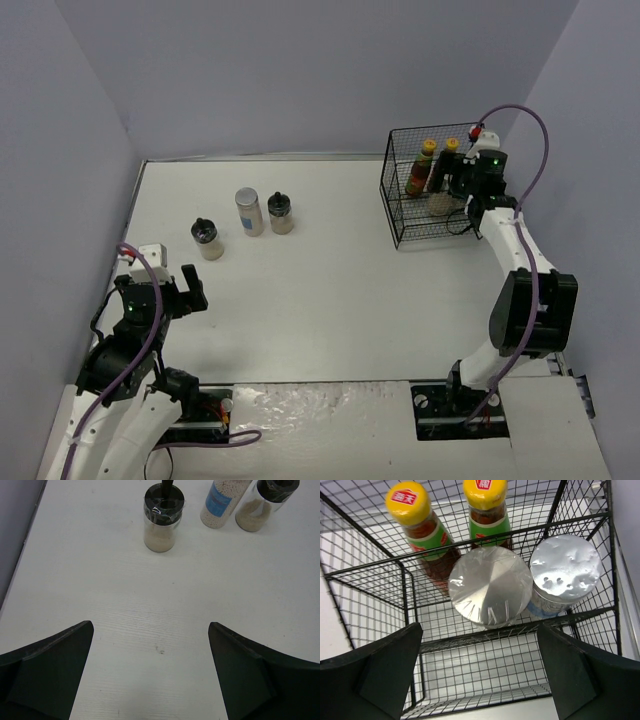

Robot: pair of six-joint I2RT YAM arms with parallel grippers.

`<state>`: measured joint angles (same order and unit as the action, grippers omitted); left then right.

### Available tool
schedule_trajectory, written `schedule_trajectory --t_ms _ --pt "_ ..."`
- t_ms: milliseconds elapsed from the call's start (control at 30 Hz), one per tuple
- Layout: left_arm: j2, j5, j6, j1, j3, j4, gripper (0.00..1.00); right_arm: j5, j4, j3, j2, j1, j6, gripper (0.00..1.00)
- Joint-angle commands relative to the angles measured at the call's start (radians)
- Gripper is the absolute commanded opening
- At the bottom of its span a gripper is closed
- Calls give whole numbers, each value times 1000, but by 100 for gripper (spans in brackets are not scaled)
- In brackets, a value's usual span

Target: Organize the condiment bottles

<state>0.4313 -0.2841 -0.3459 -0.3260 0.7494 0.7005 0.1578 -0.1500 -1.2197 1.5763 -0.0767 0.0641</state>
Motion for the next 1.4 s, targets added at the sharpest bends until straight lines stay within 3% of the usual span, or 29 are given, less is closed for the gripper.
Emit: schedule_trajectory --t_ms 0,167,400,667,900,1067,1233,1367 --pt "30 14 -5 7 30 -52 97 23 68 -58 -141 53 33 100" --pt "46 20 -5 7 33 -53 97 61 116 -84 -209 203 1 100" --pt "61 27 -4 7 33 -55 97 158 113 -213 -110 516 -141 100" --pt "108 5 -7 8 24 -152 97 198 24 -228 2 622 -125 100" --pt "510 61 6 13 214 -442 97 125 -19 -72 -101 627 -94 100" --pt "862 114 26 18 418 -544 97 82 -27 32 -193 624 -71 100" --pt "1132 141 51 27 649 -530 97 62 -43 116 -284 621 -40 100" --pt "1261 153 55 43 766 -499 97 64 -41 158 -327 613 -35 100"
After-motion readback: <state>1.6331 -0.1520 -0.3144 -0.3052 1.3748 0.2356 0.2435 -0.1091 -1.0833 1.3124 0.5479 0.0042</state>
